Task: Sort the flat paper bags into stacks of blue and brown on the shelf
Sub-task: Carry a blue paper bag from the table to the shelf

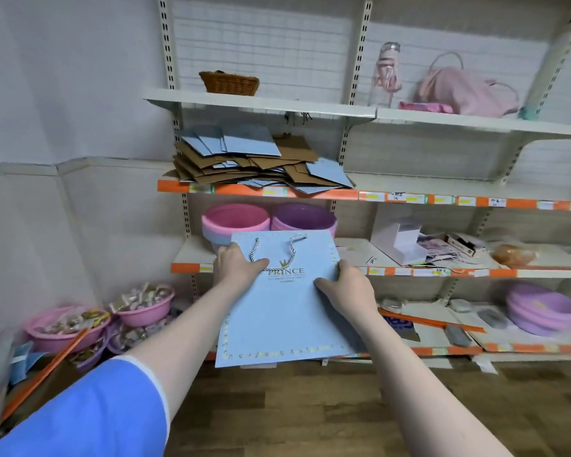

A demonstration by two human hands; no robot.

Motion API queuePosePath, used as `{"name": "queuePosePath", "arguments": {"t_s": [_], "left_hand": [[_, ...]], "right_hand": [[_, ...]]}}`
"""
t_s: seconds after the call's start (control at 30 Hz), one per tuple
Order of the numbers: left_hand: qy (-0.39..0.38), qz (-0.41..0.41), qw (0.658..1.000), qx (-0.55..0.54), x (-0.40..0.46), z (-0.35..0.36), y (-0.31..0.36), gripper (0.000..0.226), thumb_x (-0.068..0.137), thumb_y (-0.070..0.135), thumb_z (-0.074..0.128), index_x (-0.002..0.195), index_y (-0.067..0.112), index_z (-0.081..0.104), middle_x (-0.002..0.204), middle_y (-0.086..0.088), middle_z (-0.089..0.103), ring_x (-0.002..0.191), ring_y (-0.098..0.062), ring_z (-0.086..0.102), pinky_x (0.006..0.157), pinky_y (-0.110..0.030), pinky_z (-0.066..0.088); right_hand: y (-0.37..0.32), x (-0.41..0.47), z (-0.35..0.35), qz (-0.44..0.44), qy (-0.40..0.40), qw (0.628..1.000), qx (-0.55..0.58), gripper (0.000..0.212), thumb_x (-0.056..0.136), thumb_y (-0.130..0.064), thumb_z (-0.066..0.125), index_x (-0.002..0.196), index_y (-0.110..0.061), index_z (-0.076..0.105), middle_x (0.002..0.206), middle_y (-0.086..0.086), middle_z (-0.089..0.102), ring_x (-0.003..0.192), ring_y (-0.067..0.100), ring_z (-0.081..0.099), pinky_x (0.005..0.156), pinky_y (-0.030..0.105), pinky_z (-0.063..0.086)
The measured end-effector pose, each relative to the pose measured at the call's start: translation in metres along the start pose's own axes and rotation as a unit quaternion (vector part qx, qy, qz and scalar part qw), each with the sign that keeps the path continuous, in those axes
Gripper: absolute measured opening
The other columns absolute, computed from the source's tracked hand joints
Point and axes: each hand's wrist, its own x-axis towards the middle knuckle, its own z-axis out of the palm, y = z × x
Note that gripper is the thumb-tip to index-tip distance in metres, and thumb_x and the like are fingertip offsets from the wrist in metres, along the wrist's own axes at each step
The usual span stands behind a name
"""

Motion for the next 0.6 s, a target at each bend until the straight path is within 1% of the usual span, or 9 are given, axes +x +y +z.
{"name": "queuePosePath", "arguments": {"t_s": [0.1,0.2,0.27,0.4,0.47,0.53,0.6], "left_hand": [[-0.030,0.024,0.999,0.000,0.047,0.016,0.022,0.057,0.072,0.044,0.071,0.115,0.008,0.059,0.118,-0.014,0.058,0.107,-0.031,0.055,0.079,-0.033,0.045],[-0.044,0.041,0.998,0.012,0.080,0.034,0.047,0.059,0.076,0.044,0.069,0.119,0.006,0.055,0.121,-0.014,0.052,0.111,-0.031,0.051,0.076,-0.031,0.039],[-0.058,0.048,0.997,0.020,0.094,0.049,0.062,0.061,0.079,0.043,0.068,0.123,0.004,0.052,0.126,-0.016,0.048,0.115,-0.031,0.048,0.079,-0.033,0.039],[-0.090,0.058,0.994,0.028,0.119,0.087,0.090,0.067,0.079,0.044,0.067,0.127,0.001,0.048,0.137,-0.020,0.041,0.123,-0.034,0.044,0.093,-0.036,0.041],[-0.100,0.061,0.993,0.031,0.129,0.109,0.105,0.067,0.079,0.044,0.067,0.126,0.001,0.048,0.136,-0.021,0.042,0.128,-0.034,0.039,0.099,-0.036,0.039],[-0.104,0.063,0.992,0.029,0.137,0.132,0.121,0.065,0.079,0.044,0.067,0.125,0.002,0.050,0.130,-0.019,0.045,0.126,-0.033,0.041,0.098,-0.035,0.040],[-0.108,0.063,0.992,0.029,0.147,0.157,0.141,0.064,0.079,0.045,0.067,0.126,0.004,0.049,0.129,-0.017,0.045,0.123,-0.032,0.043,0.096,-0.035,0.038]], "right_hand": [[-0.001,0.040,-0.004,0.017,0.019,1.000,-0.003,0.039,0.084,-0.033,0.059,0.107,-0.003,0.052,0.109,0.015,0.061,0.102,0.034,0.055,0.074,0.035,0.042],[0.004,0.072,-0.011,0.044,0.034,0.998,-0.006,0.039,0.085,-0.033,0.058,0.108,-0.002,0.052,0.108,0.014,0.061,0.101,0.034,0.056,0.070,0.033,0.040],[0.014,0.088,-0.015,0.061,0.038,0.997,-0.005,0.037,0.085,-0.034,0.058,0.106,-0.004,0.052,0.107,0.013,0.061,0.098,0.033,0.056,0.069,0.033,0.039],[0.039,0.121,-0.024,0.085,0.049,0.995,-0.004,0.035,0.085,-0.034,0.056,0.106,-0.006,0.052,0.106,0.012,0.060,0.098,0.032,0.055,0.070,0.033,0.040],[0.056,0.140,-0.029,0.088,0.052,0.995,-0.009,0.035,0.084,-0.033,0.056,0.107,-0.007,0.053,0.106,0.012,0.060,0.098,0.032,0.055,0.070,0.032,0.040],[0.077,0.162,-0.036,0.084,0.055,0.995,-0.009,0.034,0.084,-0.032,0.057,0.106,-0.007,0.053,0.103,0.012,0.062,0.095,0.032,0.057,0.069,0.032,0.042],[0.098,0.186,-0.046,0.082,0.060,0.995,-0.011,0.033,0.084,-0.031,0.058,0.105,-0.006,0.054,0.102,0.012,0.063,0.093,0.031,0.057,0.067,0.032,0.043]]}}
